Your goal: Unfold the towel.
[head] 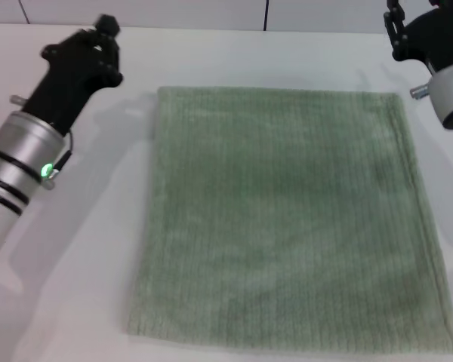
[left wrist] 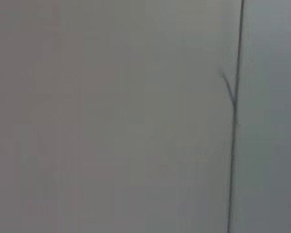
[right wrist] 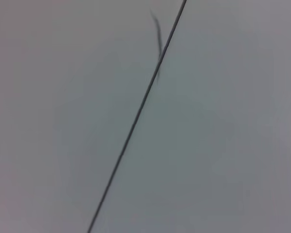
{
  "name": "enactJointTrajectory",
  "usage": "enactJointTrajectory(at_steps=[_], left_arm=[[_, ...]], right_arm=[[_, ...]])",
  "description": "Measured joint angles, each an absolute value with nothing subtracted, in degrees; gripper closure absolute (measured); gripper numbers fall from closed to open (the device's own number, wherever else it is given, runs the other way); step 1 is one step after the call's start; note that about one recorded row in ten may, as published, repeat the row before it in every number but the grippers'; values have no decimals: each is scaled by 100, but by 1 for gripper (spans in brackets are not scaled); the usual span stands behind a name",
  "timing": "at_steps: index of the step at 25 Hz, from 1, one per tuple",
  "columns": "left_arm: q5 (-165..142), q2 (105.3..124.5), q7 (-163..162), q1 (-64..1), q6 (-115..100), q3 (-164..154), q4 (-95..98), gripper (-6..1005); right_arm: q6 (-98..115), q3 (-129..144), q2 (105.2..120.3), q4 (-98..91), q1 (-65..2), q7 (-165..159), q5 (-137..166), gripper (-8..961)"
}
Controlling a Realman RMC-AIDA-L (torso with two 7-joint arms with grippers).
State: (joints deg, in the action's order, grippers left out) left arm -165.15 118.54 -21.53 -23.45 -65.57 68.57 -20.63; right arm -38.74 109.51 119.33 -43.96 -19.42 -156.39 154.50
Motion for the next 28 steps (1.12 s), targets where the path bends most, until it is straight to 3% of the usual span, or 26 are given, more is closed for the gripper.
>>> enactJointTrajectory(at_steps=[4, 11, 14, 19, 28], left_arm=[[-16500, 11856, -2160, -2253, -6704, 7130, -2023, 997], [-16497, 11852, -2036, -2289, -6680, 7508, -1958, 681], [-16496, 11866, -1754, -2311, -6649, 7659, -1902, 566], [-16452, 11881, -1525, -2336, -6505, 7771, -1834, 361], [-16419, 11883, -1511, -2272, -6482, 7805, -1774, 178]], right_arm=[[-4172, 10967, 11935, -4003, -2103, -15836, 15114, 464], [-4989, 10946, 11940, -3184, -2398, -16208, 14740, 427], [-5221, 11000, 11951, -2850, -2553, -16253, 14430, 217], [-5212, 11019, 11956, -2485, -2767, -16298, 14049, 218], [-5248, 11040, 11958, -2300, -2766, -16278, 14020, 218]])
